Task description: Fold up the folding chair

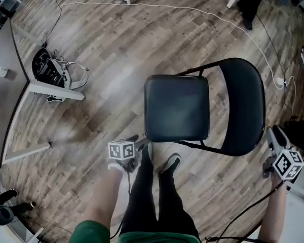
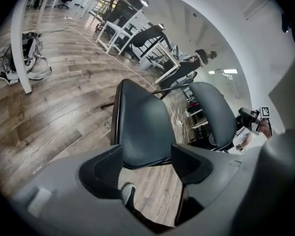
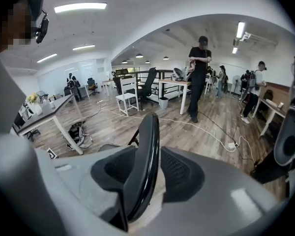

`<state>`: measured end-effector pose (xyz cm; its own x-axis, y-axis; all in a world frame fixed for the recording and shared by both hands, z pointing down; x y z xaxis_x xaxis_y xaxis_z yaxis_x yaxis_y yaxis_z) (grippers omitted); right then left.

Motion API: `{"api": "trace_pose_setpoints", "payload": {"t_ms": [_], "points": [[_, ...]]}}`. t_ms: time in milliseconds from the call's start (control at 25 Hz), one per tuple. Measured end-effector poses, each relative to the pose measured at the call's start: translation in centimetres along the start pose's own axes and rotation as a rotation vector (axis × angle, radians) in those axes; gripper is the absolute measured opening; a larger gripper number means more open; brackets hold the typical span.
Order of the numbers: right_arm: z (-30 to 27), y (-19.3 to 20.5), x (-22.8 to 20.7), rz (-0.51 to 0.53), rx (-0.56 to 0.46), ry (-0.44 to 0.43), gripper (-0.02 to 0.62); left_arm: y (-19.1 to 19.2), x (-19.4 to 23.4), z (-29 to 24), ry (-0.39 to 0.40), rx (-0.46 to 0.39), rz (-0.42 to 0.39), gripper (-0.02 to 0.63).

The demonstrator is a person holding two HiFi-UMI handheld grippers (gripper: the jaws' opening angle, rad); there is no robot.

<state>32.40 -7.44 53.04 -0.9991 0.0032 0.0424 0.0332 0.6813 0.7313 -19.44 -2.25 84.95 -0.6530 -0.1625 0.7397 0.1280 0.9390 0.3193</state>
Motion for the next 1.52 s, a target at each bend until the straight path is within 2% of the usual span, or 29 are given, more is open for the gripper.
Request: {"api": "trace_pose_setpoints", "payload": {"t_ms": [120,280,440,520,680,960,1080,1160,1240,1400,1520], "points": [[-3.1,-2.7,-0.4,0.054,0.024,-0.029,0.181,1.5,2.2,-2.1,-0.004,0.045,0.041,0.326],[-7.9,-5.2,-0.4,0.080,0.080,-0.075,0.193,2.8,4.4,-4.1,0.022,0.019,0.126,0.343],[-12.8,-6.0,0.2,0.005,0.174,-0.151,0.266,2.8,6.6,-6.5,0.076,-0.011,0.187,0.368],[-14.4,-6.3,0.0,-0.030,0.219,-0.151,0.287,3.0,7.2,-7.6,0.104,-0.015,0.220,0.381],[-16.4,-6.2,0.0,0.003,0.297,-0.119,0.290,3.0,8.1,-9.4,0.133,0.004,0.241,0.401],[-18.2,-3.9,0.4,-0.056,0.346,-0.136,0.290,3.8,9.1,-12.8,0.208,0.073,0.247,0.423],[-18.6,-3.8,1.4,-0.046,0.345,-0.201,0.265,3.4,9.1,-13.6,0.251,0.071,0.278,0.423],[-18.9,-3.9,2.0,-0.048,0.341,-0.234,0.188,3.2,9.4,-13.9,0.243,0.076,0.277,0.422],[-19.0,-3.7,2.0,-0.057,0.342,-0.240,0.161,3.4,9.6,-14.2,0.223,0.085,0.273,0.419],[-19.4,-2.9,3.1,-0.170,0.329,-0.287,0.147,3.8,10.1,-14.0,0.200,0.084,0.302,0.417],[-19.4,-2.9,2.3,-0.132,0.351,-0.207,0.144,3.5,10.2,-13.6,0.187,0.078,0.331,0.417]]}}
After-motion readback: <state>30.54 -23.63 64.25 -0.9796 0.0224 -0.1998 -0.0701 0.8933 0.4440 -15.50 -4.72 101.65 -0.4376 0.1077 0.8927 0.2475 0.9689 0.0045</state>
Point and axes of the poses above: the fingertips, and each gripper's own axes: z backward along the fingers, x to its left, y out of its underside, the point moved 4 cm from there along z, backward along the fingers, and after that the axes turned 8 degrees about y, right-handed, at the moved point
